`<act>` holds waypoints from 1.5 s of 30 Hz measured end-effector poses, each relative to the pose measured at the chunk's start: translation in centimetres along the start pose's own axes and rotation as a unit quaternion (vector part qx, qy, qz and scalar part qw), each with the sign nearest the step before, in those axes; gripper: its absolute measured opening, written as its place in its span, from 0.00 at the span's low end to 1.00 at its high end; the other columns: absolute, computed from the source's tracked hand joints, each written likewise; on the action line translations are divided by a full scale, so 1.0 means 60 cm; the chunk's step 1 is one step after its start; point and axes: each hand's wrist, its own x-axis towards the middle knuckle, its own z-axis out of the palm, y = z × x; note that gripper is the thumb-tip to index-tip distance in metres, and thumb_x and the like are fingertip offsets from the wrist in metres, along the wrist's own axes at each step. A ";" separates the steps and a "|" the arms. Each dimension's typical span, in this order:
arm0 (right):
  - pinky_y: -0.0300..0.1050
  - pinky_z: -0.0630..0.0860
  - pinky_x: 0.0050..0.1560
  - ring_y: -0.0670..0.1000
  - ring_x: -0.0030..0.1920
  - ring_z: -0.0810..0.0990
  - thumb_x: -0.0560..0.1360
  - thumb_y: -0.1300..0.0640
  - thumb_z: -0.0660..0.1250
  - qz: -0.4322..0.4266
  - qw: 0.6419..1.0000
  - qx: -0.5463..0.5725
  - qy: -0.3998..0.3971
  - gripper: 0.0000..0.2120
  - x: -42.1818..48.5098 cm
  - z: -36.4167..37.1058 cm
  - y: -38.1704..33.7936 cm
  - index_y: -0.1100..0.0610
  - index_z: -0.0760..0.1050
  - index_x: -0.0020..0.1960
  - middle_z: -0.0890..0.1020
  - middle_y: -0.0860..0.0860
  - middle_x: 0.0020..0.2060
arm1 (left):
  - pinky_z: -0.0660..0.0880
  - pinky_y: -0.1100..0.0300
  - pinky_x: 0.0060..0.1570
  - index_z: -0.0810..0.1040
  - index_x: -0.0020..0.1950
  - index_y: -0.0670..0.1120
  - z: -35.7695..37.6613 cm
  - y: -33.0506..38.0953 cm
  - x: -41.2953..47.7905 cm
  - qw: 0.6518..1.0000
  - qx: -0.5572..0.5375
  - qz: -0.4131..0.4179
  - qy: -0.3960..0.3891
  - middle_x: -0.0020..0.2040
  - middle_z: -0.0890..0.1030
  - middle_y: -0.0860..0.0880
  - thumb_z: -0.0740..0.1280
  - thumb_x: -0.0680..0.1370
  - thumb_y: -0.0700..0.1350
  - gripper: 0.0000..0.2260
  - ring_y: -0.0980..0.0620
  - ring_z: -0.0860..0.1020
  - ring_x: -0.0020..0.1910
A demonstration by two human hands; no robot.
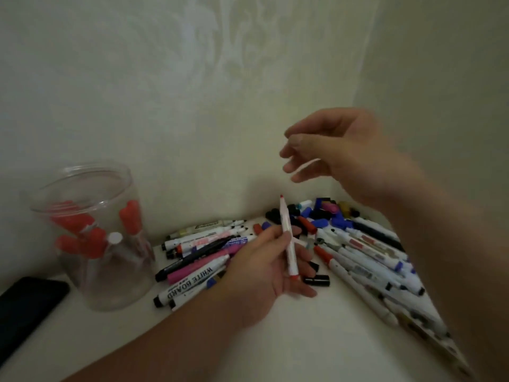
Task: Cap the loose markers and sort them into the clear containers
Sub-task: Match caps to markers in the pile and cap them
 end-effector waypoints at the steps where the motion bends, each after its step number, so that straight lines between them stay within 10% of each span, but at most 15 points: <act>1: 0.51 0.82 0.38 0.60 0.38 0.85 0.77 0.66 0.69 0.009 0.998 -0.060 0.023 0.03 -0.014 -0.034 0.012 0.62 0.81 0.48 0.86 0.58 0.38 | 0.80 0.48 0.31 0.72 0.66 0.37 0.000 -0.002 0.000 1.000 0.011 0.006 -0.002 0.42 0.81 0.37 0.60 0.83 0.43 0.13 0.40 0.80 0.37; 8: 0.37 0.74 0.30 0.47 0.32 0.82 0.79 0.57 0.67 0.196 0.878 -0.429 0.077 0.04 -0.088 -0.206 0.108 0.52 0.81 0.50 0.85 0.47 0.38 | 0.81 0.42 0.46 0.76 0.55 0.41 0.019 -0.013 -0.005 0.988 0.148 0.034 -0.008 0.46 0.85 0.35 0.68 0.73 0.45 0.14 0.36 0.84 0.43; 21: 0.38 0.74 0.32 0.42 0.29 0.76 0.75 0.45 0.72 0.179 0.873 -0.437 -0.122 0.11 -0.111 -0.150 0.138 0.51 0.81 0.38 0.80 0.45 0.30 | 0.73 0.58 0.25 0.86 0.43 0.44 0.013 -0.008 -0.009 0.961 0.271 -0.002 -0.051 0.37 0.81 0.40 0.82 0.64 0.48 0.13 0.49 0.73 0.27; 27: 0.43 0.76 0.37 0.48 0.39 0.83 0.73 0.38 0.71 0.216 0.810 -0.491 -0.237 0.17 -0.124 -0.117 0.131 0.51 0.83 0.42 0.85 0.49 0.38 | 0.77 0.56 0.27 0.86 0.46 0.43 0.010 -0.007 -0.010 0.964 0.254 -0.006 -0.080 0.36 0.82 0.41 0.78 0.66 0.46 0.12 0.47 0.77 0.28; 35: 0.39 0.69 0.29 0.47 0.28 0.74 0.73 0.39 0.68 0.206 0.783 -0.530 -0.254 0.22 -0.126 -0.084 0.133 0.56 0.78 0.33 0.79 0.51 0.27 | 0.78 0.56 0.32 0.85 0.45 0.48 0.009 -0.008 -0.009 0.951 0.295 -0.006 -0.095 0.40 0.85 0.41 0.79 0.63 0.52 0.14 0.49 0.79 0.31; 40: 0.45 0.76 0.33 0.50 0.30 0.77 0.73 0.49 0.70 0.208 0.861 -0.435 -0.165 0.13 -0.117 -0.084 0.135 0.58 0.79 0.35 0.82 0.55 0.31 | 0.77 0.54 0.35 0.84 0.45 0.46 0.003 -0.011 -0.007 0.967 0.241 0.006 -0.083 0.40 0.82 0.41 0.76 0.69 0.49 0.09 0.46 0.78 0.35; 45: 0.41 0.68 0.22 0.53 0.24 0.75 0.76 0.65 0.65 0.232 0.965 -0.077 -0.093 0.06 -0.115 -0.100 0.130 0.66 0.76 0.40 0.80 0.59 0.29 | 0.80 0.45 0.44 0.76 0.53 0.39 0.011 -0.016 -0.001 0.983 0.179 0.009 -0.043 0.45 0.83 0.38 0.67 0.76 0.44 0.11 0.40 0.82 0.44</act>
